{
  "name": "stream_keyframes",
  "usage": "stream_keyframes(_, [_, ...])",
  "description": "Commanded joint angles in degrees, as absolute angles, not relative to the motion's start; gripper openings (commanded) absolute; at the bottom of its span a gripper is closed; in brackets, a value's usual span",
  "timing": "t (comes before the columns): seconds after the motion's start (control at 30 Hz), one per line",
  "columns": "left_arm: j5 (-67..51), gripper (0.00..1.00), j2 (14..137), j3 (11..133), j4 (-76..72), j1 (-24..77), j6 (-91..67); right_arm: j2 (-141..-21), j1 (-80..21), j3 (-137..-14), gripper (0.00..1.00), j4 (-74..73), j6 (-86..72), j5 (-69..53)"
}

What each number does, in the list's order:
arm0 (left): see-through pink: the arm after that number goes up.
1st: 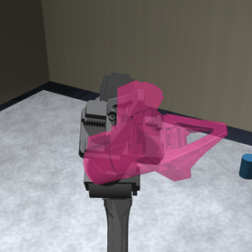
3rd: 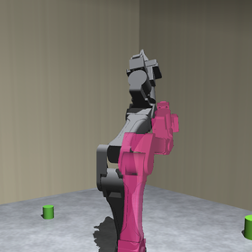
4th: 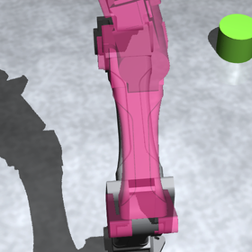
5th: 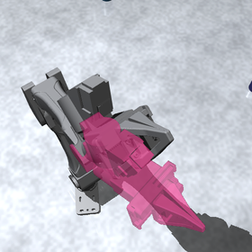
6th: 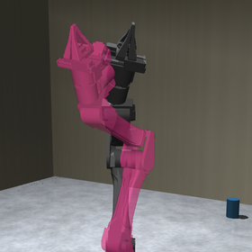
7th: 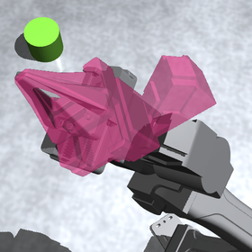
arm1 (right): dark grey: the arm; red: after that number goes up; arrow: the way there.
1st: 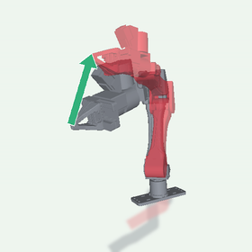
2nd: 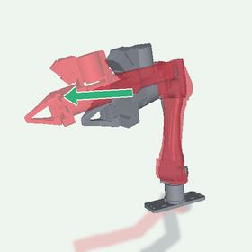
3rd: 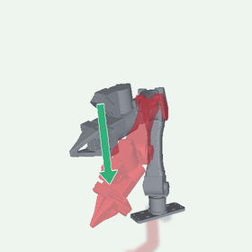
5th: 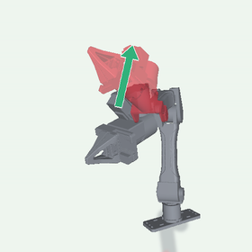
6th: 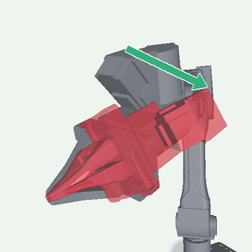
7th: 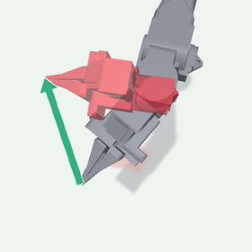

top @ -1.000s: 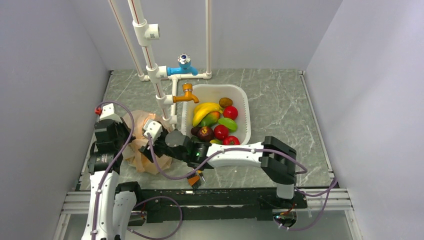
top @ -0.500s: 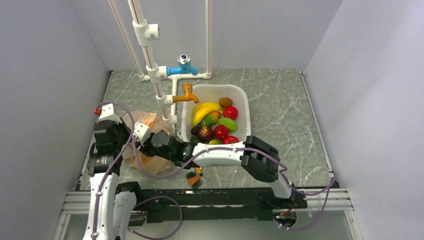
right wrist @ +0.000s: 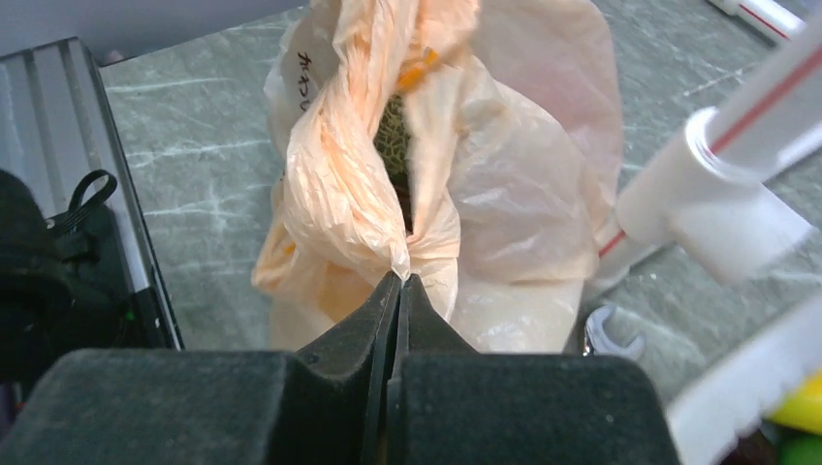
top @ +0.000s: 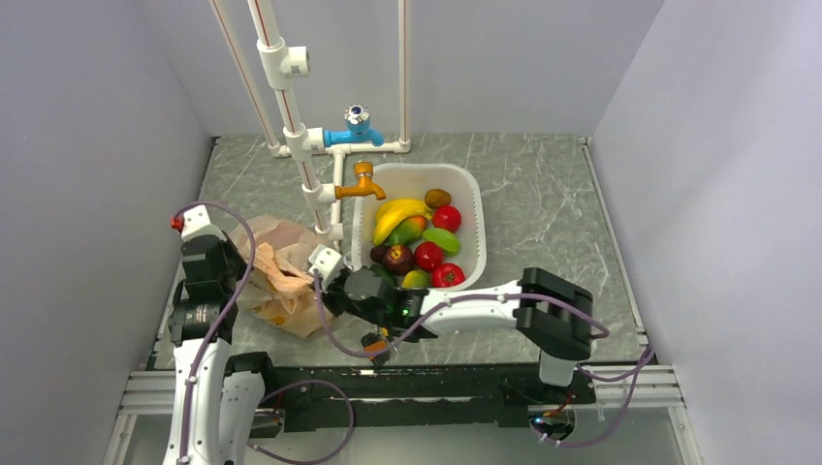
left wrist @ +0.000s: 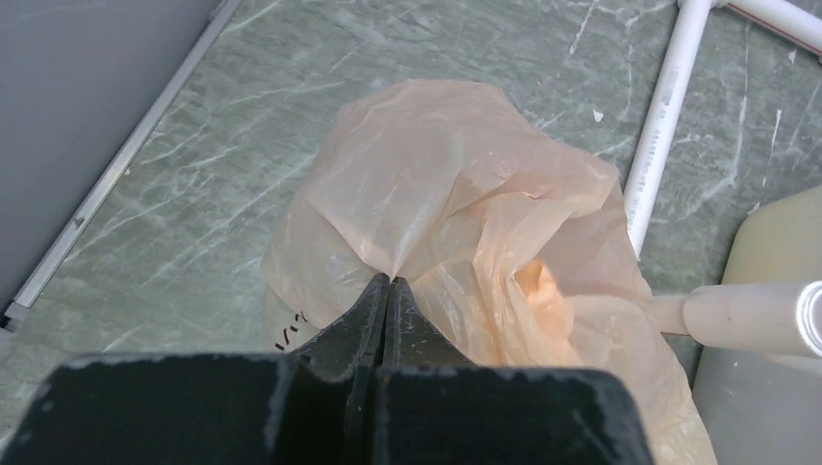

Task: Take the fake fruits out of the plastic bag
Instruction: Untie the plastic bag at the center of the board.

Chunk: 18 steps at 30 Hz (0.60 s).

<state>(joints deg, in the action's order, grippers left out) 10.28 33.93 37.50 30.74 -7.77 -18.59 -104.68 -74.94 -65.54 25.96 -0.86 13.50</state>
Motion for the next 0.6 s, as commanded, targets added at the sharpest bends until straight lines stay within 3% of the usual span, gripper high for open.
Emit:
stream_keyframes(0.0, [14.1,0.0,31.8,37.7,29.6,-7.8,-18.8,-97.7,-74.7,-58.0,0.0,35.6,-4.1,15.0])
stream_keyframes(0.27, [10.8,0.0,31.6,37.5,29.3,-7.8,-17.9,-96.5,-74.7,-58.2,0.0,31.8,-3.7,7.7])
stream_keyframes(0.33, [10.1,0.0,31.7,37.6,29.2,-7.8,-17.8,-95.9,-74.7,-59.6,0.26,29.6,-2.2,6.1])
stream_keyframes(0.4, [9.2,0.0,31.9,37.6,29.0,-7.8,-17.6,-96.2,-74.7,-63.5,0.4,25.6,-0.7,4.8])
stream_keyframes(0.57, [8.7,0.0,32.2,37.7,29.0,-7.8,-17.5,-100.6,-74.7,-72.0,0.61,18.0,2.9,2.1])
